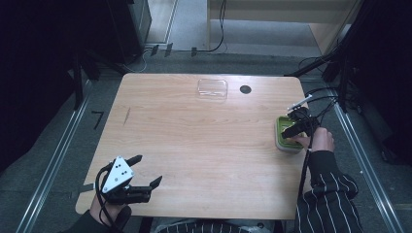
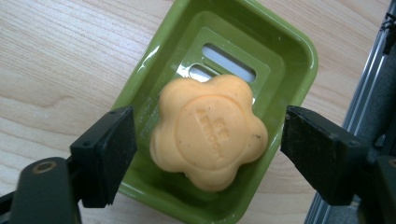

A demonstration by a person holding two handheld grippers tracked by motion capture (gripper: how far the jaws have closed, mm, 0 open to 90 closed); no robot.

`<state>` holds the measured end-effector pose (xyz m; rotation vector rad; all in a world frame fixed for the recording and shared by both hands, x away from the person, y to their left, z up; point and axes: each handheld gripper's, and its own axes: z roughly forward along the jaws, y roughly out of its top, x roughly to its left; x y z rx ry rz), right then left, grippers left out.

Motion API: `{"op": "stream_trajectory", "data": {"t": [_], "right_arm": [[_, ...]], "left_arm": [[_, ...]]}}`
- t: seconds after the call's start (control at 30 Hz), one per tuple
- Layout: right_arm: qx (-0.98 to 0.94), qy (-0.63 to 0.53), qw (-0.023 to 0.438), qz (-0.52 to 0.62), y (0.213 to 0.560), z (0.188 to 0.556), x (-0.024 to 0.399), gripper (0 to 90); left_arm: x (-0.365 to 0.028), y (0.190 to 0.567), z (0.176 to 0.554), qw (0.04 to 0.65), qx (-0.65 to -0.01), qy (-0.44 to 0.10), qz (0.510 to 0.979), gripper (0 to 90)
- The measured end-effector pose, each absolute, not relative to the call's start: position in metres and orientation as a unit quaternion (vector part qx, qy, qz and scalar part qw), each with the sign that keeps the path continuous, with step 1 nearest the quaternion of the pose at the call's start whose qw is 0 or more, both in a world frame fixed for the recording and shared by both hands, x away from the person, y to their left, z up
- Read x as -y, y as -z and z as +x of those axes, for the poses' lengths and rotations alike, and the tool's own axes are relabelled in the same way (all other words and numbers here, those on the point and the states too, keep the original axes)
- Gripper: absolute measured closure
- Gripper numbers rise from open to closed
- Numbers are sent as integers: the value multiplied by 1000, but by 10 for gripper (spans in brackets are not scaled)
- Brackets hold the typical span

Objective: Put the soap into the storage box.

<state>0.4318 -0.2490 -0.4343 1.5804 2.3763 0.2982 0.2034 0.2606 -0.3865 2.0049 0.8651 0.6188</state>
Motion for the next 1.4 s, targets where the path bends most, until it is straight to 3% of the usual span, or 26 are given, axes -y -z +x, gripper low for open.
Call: {"op": "stream_trajectory", "data": {"t": [0.5, 1.4], "right_arm": [[-831, -86, 115, 537, 426, 409, 241, 43], [-879, -45, 90, 466, 440, 347, 187, 32]], "left_arm": [[-260, 386, 204, 422, -345, -247, 801, 136], [-261, 386, 204, 421, -345, -246, 802, 136]]}}
